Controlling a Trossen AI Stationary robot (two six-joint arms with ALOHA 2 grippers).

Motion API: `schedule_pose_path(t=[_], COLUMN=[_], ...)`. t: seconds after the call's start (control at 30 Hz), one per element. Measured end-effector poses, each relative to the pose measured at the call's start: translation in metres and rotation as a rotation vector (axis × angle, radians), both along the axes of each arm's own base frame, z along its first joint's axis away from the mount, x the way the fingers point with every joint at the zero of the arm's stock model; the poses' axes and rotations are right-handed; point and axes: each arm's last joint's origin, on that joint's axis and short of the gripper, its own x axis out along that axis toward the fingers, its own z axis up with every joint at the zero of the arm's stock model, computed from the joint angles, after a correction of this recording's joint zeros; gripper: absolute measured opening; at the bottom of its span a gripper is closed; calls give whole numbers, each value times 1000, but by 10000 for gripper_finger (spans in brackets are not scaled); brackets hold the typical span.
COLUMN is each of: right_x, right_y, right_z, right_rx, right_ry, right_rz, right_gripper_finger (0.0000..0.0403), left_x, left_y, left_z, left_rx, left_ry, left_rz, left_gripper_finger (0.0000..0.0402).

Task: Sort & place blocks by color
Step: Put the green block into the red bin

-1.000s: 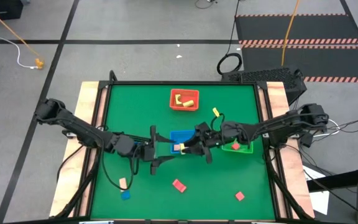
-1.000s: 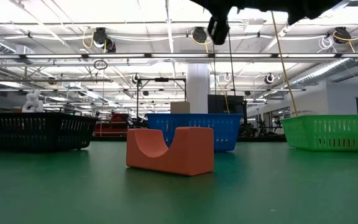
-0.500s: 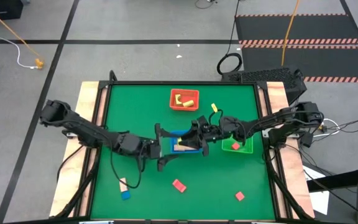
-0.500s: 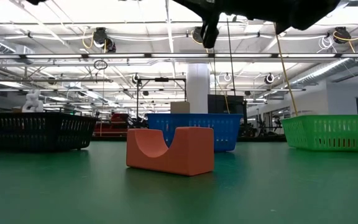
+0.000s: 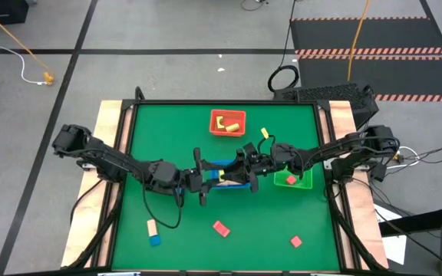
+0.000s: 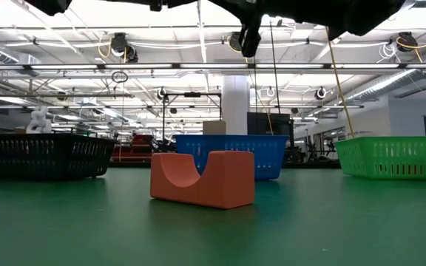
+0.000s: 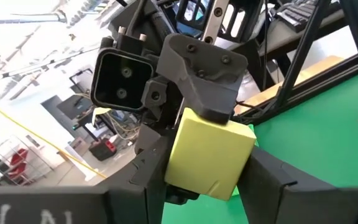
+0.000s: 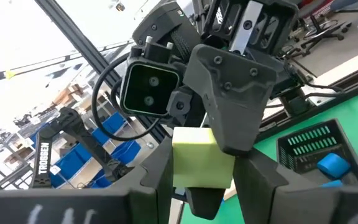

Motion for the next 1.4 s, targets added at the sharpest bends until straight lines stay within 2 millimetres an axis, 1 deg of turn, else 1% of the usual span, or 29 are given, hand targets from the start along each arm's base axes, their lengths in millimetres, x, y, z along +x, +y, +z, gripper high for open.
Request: schedule_pose_path(t=[0.07, 0.1, 0.2, 0.33, 0.4, 0.5, 0.6, 0.7, 0.8, 0.93, 1.03, 1.13, 1.23, 1.3, 1.4], right_x=[0, 0, 0, -3, -8, -18, -33, -49, -63, -77, -84, -90, -93, -95, -97], right_y=[-1, -1, -5, -11, -14, -19, -22, -22, -17, -5, 5, 16, 24, 28, 30], right_z=[0, 0, -1, -1, 1, 4, 7, 12, 14, 11, 5, -1, -7, -12, -18], right_rx=[0, 0, 18, 28, 55, 73, 47, 25, 18, 20, -8, -39, -61, -68, -41], right_ry=[8, 15, 35, 77, 131, 225, 336, 421, 497, 613, 696, 762, 783, 791, 792], right_rz=[0, -2, -5, 74, 99, 93, 54, -9, -53, -64, -50, -57, -76, -85, -82], right_gripper_finger=[119, 133, 202, 291, 322, 346, 350, 341, 332, 323, 320, 319, 319, 319, 319], left_x=[0, 0, 0, 0, 0, 1, 4, 7, 10, 9, 8, 9, 11, 13, 16], left_y=[-1, -1, -1, 0, 2, 7, 17, 36, 63, 104, 132, 155, 172, 182, 193], left_z=[0, -1, -1, 0, 0, 0, -1, -3, -8, -16, -27, -42, -62, -74, -85], left_rx=[6, 5, -17, -23, -24, -45, -59, -99, -159, -272, -391, -479, -539, -571, -603], left_ry=[2, 3, 1, -3, -4, -4, 3, 14, 44, 101, 132, 153, 194, 187, 163], left_rz=[0, -1, -1, 0, 23, 51, 85, 146, 211, 281, 344, 405, 450, 475, 500], left_gripper_finger=[153, 152, 137, 137, 137, 137, 137, 137, 137, 137, 137, 137, 137, 137, 137])
